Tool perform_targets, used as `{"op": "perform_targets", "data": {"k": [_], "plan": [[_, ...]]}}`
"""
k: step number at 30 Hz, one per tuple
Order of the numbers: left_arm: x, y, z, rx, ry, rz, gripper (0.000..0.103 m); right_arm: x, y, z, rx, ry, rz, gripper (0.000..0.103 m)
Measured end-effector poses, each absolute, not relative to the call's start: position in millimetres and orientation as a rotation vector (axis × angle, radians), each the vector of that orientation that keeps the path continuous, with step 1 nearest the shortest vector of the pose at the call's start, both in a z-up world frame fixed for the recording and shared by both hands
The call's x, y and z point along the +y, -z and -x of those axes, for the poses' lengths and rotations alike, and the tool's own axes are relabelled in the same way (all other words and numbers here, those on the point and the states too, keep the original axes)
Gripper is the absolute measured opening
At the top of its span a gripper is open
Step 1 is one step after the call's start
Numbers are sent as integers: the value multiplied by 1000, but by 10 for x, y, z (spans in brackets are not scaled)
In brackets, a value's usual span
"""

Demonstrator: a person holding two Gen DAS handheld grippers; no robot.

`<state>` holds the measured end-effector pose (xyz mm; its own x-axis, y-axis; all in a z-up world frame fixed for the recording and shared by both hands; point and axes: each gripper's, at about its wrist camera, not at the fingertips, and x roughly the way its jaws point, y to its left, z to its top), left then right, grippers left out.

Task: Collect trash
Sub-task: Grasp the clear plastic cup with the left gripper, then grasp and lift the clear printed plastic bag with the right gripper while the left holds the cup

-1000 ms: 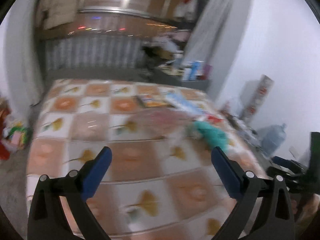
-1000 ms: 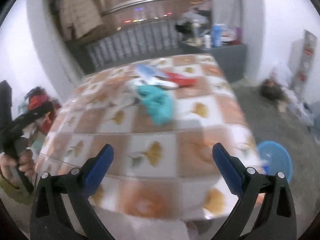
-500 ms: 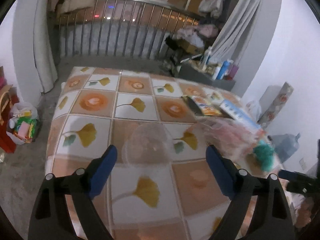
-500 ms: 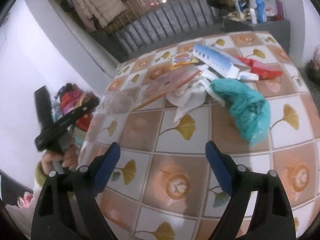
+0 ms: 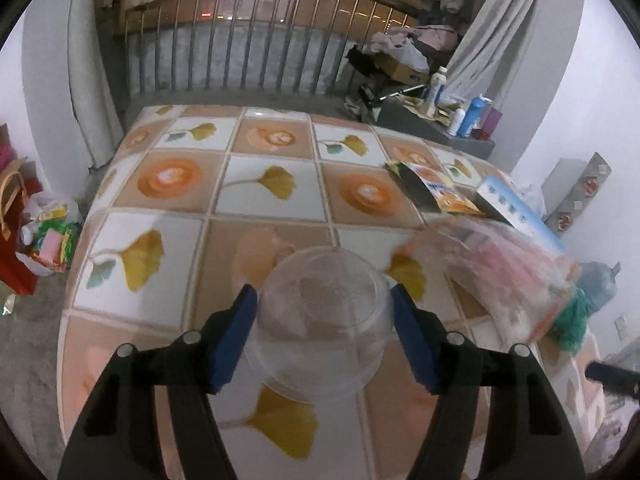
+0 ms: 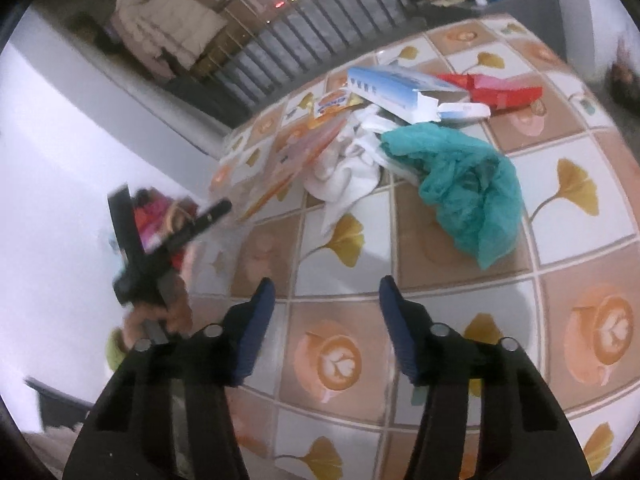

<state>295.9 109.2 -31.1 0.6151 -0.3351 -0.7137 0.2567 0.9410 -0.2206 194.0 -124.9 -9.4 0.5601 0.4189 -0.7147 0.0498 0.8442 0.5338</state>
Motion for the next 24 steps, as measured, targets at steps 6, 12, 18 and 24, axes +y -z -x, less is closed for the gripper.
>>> {"op": "perform_targets", "data": {"k": [6, 12, 18, 24], "plan": [[1052, 299, -2422, 846, 356, 97, 66, -1310, 32, -2111, 922, -307, -708, 46], [1002, 309, -2007, 842, 409, 109, 67, -1303, 139, -2510, 924, -374, -897, 34], [971, 317, -1862, 837, 423, 116, 67, -1208, 220, -2758, 944, -355, -957, 32], [999, 316, -1861, 835, 438, 146, 67, -1165, 297, -2859, 967, -331, -944, 12]]}}
